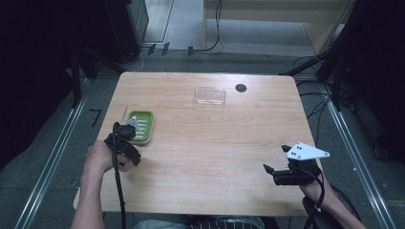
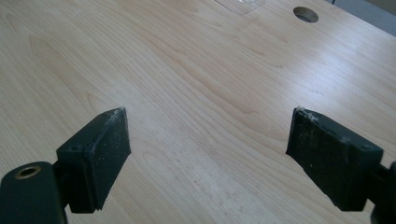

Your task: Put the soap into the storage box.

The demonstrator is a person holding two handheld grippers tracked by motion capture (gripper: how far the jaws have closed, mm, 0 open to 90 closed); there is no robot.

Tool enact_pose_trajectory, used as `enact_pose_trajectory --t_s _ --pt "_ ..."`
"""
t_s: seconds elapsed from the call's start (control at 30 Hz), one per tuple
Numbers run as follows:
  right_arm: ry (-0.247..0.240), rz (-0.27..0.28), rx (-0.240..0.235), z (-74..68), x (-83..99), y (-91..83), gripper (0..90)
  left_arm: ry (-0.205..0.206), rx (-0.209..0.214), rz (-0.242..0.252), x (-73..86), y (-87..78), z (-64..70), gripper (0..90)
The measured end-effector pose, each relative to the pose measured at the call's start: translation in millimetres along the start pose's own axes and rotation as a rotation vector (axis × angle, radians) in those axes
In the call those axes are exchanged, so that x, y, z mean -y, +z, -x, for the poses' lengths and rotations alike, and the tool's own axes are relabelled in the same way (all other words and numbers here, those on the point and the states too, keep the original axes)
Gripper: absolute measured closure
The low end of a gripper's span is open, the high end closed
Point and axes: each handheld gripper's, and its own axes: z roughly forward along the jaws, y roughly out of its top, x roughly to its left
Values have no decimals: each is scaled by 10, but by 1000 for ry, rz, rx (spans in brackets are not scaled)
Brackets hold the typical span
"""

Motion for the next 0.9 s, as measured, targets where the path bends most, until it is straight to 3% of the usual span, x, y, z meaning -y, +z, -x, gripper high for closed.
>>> enact_pose_trajectory --t_s 0.5,0.9 --pt "-1 -1 -2 1 1 1 133 4 5 -3 -67 -31 -46 337" --pt "-1 -4 -4 -4 -4 6 133 13 -2 22 -135 -108 -58 337"
